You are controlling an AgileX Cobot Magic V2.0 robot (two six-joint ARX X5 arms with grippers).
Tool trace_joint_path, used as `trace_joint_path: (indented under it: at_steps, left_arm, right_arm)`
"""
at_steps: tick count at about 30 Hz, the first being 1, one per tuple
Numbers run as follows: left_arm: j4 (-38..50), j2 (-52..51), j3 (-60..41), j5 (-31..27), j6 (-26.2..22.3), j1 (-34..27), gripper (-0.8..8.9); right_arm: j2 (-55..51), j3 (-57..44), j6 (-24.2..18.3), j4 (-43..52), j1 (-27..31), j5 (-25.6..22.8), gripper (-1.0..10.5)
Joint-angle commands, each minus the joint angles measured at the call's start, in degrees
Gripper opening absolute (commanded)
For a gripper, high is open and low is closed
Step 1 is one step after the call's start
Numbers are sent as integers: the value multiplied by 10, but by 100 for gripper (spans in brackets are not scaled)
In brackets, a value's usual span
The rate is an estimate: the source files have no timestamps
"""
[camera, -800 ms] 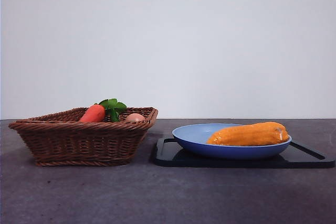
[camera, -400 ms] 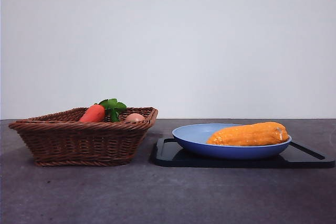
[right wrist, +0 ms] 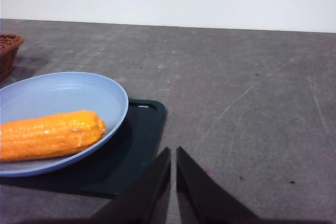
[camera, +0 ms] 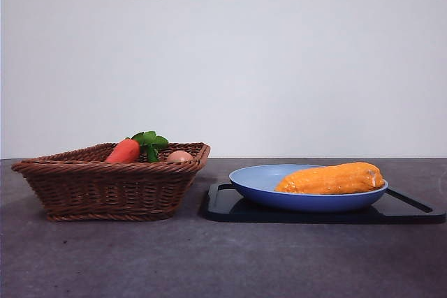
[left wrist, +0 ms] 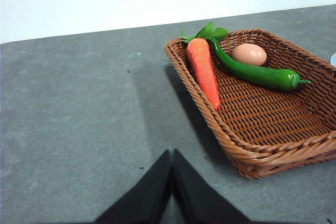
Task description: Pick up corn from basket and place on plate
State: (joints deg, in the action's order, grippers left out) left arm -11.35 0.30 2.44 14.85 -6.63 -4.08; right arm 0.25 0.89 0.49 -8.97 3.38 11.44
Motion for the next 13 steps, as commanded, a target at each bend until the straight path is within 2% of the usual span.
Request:
trace_joint_path:
  at_steps: [1, 13]
  left_arm:
    - [-8, -1, -14, -1, 2, -1, 4]
    - [-8, -1, -14, -1, 2, -1, 4]
  right_arm:
    - [0, -3, 9, -5, -2, -6, 2]
    - [0, -3, 9, -1, -2, -6, 2]
